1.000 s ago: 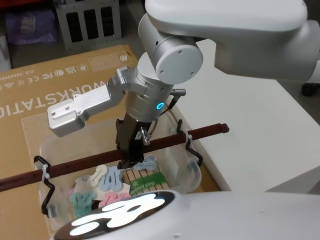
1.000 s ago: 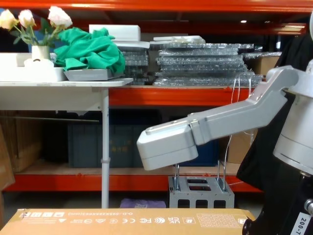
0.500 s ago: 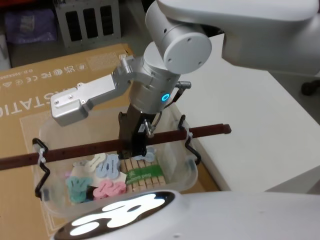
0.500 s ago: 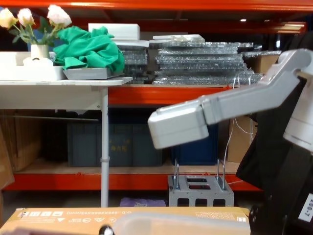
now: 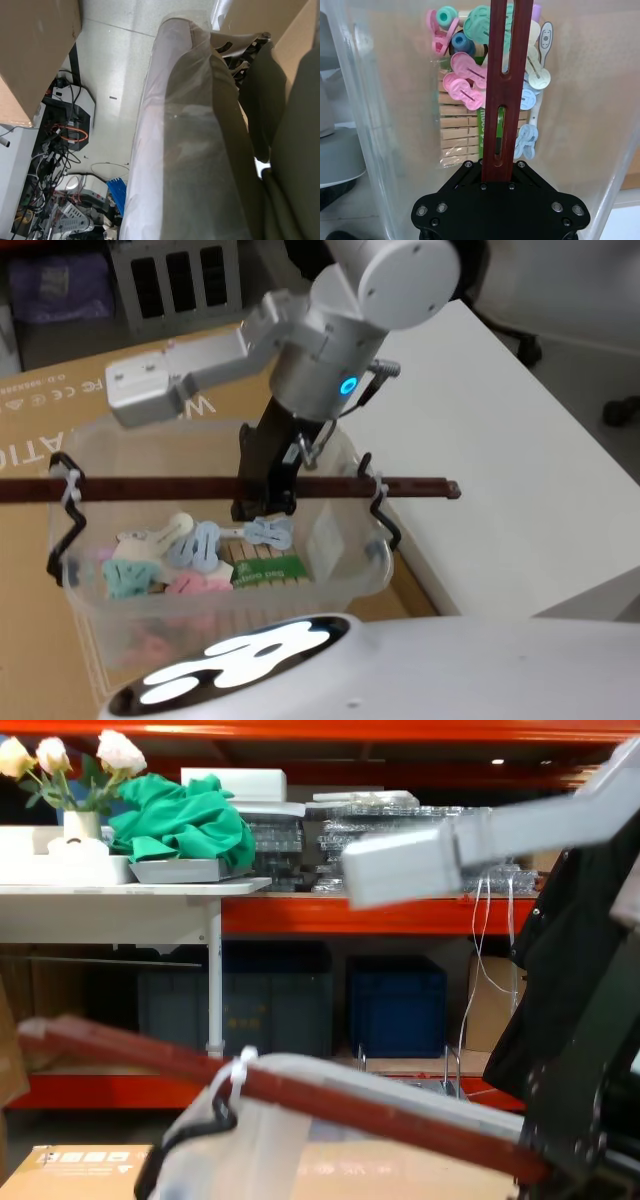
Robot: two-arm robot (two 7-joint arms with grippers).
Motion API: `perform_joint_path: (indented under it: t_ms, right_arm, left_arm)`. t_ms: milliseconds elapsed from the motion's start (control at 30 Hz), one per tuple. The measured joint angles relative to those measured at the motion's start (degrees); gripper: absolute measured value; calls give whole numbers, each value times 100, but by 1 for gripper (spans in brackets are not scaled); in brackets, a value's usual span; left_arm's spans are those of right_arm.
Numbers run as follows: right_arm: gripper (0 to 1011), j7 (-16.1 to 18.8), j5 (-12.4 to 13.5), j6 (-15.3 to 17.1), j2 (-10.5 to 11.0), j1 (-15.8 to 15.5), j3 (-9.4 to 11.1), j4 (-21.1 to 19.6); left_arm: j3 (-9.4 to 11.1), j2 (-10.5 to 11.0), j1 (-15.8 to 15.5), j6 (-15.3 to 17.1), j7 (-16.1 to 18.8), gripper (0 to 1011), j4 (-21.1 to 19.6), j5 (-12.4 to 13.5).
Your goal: Use one hand to grasp the basket and place it at the designated location.
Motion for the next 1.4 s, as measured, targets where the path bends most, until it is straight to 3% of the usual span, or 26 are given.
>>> perform_joint_path:
  t_ms: [400,800,1100,1400]
  right_arm:
    - [0,108,354,-24,258,62,325,-16]
    - [0,689,801,426,726,382,723,200]
    - [0,957,838,788,945,468,904,439]
    - [0,1043,841,907,995,478,1020,631]
  left_arm:
    - [0,0,0,0,0,0,-1,-1]
    - [0,0,0,0,0,0,-2,-1]
    - [0,0,0,0,0,0,-2,-1]
    - [0,0,0,0,0,0,-2,0]
